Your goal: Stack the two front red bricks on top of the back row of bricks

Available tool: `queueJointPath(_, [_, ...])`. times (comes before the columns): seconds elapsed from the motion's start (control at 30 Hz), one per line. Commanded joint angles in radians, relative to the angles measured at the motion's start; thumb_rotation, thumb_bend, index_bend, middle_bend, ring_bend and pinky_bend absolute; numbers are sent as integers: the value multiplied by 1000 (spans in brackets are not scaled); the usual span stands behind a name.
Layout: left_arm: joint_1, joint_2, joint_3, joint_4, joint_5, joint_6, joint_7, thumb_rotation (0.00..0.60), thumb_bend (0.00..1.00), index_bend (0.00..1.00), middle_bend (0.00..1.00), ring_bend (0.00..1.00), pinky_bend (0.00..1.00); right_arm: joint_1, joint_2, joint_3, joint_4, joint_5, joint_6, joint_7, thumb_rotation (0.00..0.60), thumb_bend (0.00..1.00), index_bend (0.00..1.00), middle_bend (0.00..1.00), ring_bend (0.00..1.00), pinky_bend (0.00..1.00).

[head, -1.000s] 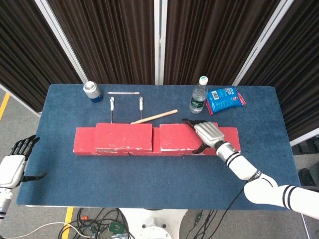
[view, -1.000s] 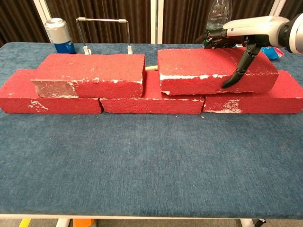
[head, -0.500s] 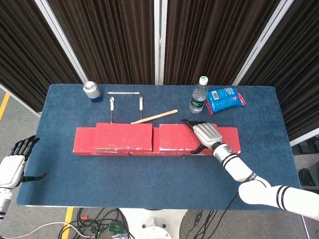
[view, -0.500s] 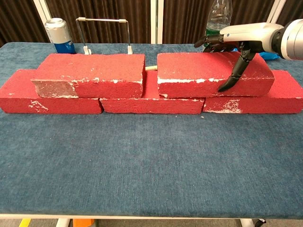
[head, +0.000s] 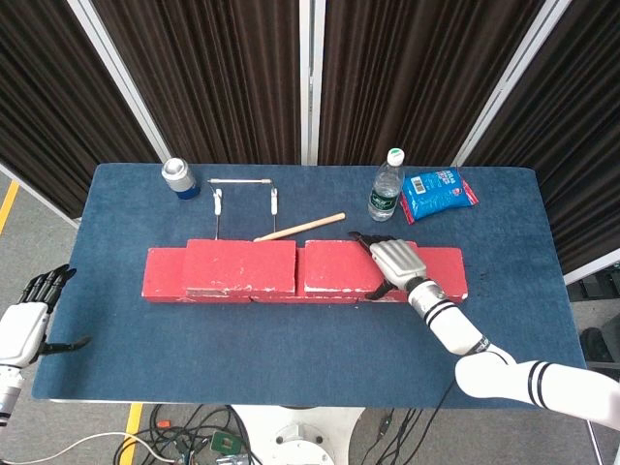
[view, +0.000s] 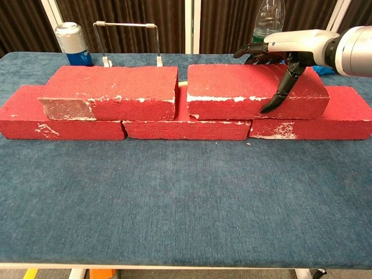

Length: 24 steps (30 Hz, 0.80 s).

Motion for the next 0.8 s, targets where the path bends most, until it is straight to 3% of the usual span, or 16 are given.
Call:
queueJointPath(0.03, [0,0,1,5,1,-2,-7,600,0,7,0,0,0,5,-3,0,0,6,-3,-5,600,44,0,182,147,212])
queueJointPath(0.8, [0,-6,8,22,-2,-19,-40,600,0,6,0,0,0,24,-10,4,-3,25,-12,-12,600,44,0,174,134,194])
